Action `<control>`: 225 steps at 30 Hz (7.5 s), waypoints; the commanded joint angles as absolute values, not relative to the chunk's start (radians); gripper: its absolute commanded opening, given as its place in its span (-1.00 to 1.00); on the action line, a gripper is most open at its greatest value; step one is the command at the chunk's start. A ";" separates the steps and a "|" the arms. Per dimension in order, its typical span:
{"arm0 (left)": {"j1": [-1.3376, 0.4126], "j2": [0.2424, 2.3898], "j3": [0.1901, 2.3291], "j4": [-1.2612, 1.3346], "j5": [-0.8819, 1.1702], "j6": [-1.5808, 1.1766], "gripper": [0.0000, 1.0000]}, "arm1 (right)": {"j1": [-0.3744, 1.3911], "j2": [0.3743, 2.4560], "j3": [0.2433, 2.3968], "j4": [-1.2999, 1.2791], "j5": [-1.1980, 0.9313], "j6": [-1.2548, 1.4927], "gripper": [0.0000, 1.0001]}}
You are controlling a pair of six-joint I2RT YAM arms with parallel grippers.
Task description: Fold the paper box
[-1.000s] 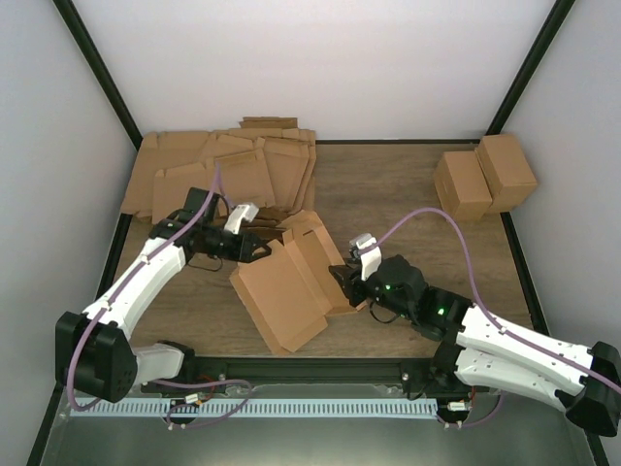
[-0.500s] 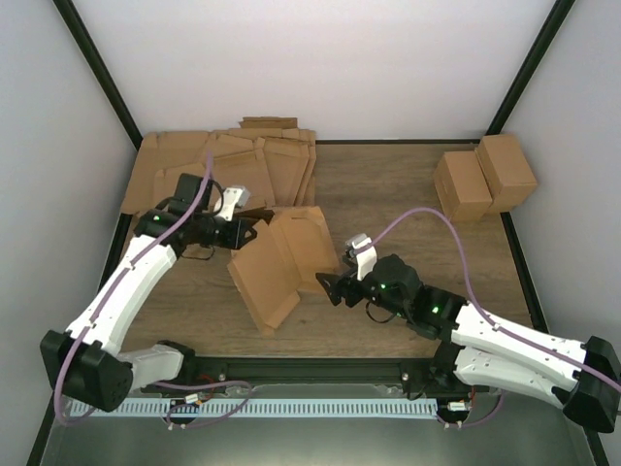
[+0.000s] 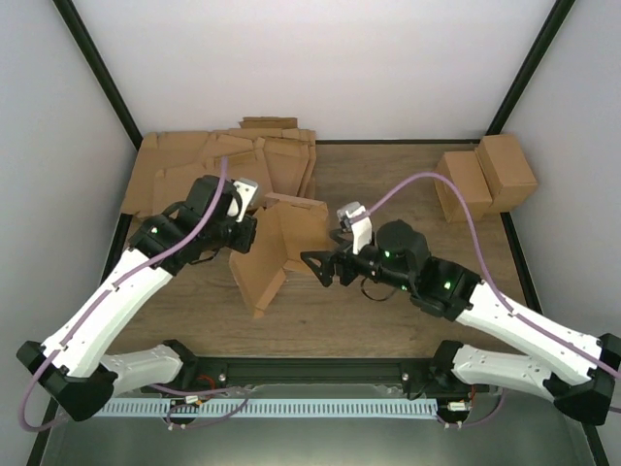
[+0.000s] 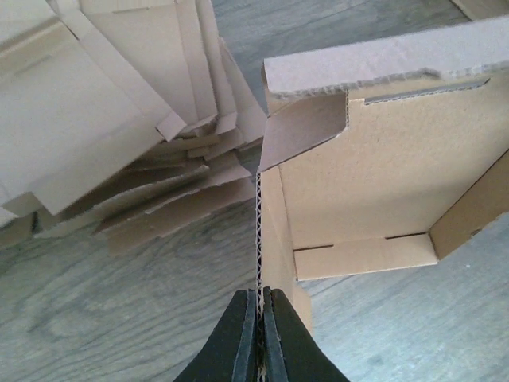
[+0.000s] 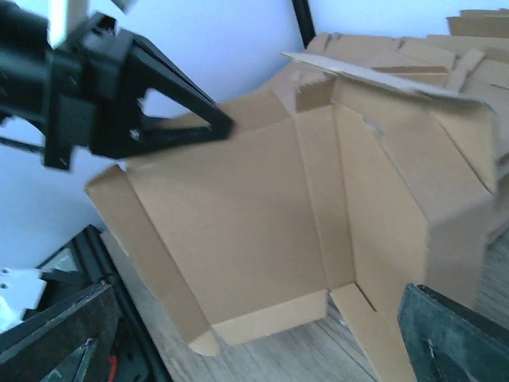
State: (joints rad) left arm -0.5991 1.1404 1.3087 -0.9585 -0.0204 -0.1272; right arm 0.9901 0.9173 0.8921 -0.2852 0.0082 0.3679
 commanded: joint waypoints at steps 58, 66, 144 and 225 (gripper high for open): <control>-0.848 1.050 1.007 -0.690 -0.143 -0.113 -0.92 | 1.025 1.297 1.112 -0.597 0.242 0.075 -0.03; -0.847 1.091 1.098 -0.725 -0.097 -0.150 -0.92 | 1.097 1.359 1.082 -0.616 0.409 0.053 -0.04; -0.866 1.257 1.341 -0.938 -0.094 -0.066 -0.92 | 0.972 1.346 1.165 -0.778 0.297 0.109 -0.27; -0.818 0.821 0.828 -0.770 -0.232 -0.652 1.00 | 0.796 1.228 0.741 -0.346 0.032 0.456 1.00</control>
